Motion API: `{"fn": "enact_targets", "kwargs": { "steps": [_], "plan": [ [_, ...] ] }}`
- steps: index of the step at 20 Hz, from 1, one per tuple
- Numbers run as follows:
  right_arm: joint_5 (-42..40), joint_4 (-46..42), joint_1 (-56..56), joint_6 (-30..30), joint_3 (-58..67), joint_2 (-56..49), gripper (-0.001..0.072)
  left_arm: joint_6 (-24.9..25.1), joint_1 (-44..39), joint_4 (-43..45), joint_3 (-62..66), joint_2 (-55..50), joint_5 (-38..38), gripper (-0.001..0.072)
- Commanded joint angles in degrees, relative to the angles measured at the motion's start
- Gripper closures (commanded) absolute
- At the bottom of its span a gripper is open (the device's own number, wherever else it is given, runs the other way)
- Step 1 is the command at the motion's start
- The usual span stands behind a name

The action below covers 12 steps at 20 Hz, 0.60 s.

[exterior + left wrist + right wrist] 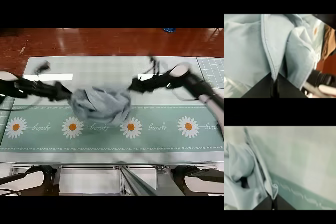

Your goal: Fold the shirts.

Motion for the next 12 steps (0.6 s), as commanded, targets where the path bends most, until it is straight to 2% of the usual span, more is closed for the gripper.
{"fn": "enact_targets", "kwargs": {
  "steps": [1, 3, 6, 8, 12],
  "plan": [
    [-1.84, -7.87, -3.32, 8.37, 12.74, 9.68, 0.0694, -8.09, 7.58, 0.09, 13.07, 4.13, -1.46, 0.0691],
    [-1.03, -10.27, -4.68, 9.11, 20.96, 15.06, 0.0694, -9.94, 10.34, 0.09, 23.23, 6.38, -1.57, 0.069],
    [3.28, -19.67, -5.38, 10.88, 29.83, 24.13, 0.0693, -9.94, 11.43, 1.22, 35.69, 10.75, -1.62, 0.069],
    [6.12, -25.68, -5.38, 11.58, 32.48, 30.93, 0.0693, -10.8, 11.3, 5.25, 40.22, 15.13, -1.68, 0.069],
    [8.94, -34.6, -5.35, 14.14, 32.59, 44.92, 0.0693, -12.15, 11.3, 18.36, 41.24, 27.52, -1.05, 0.069]
  ]
}}
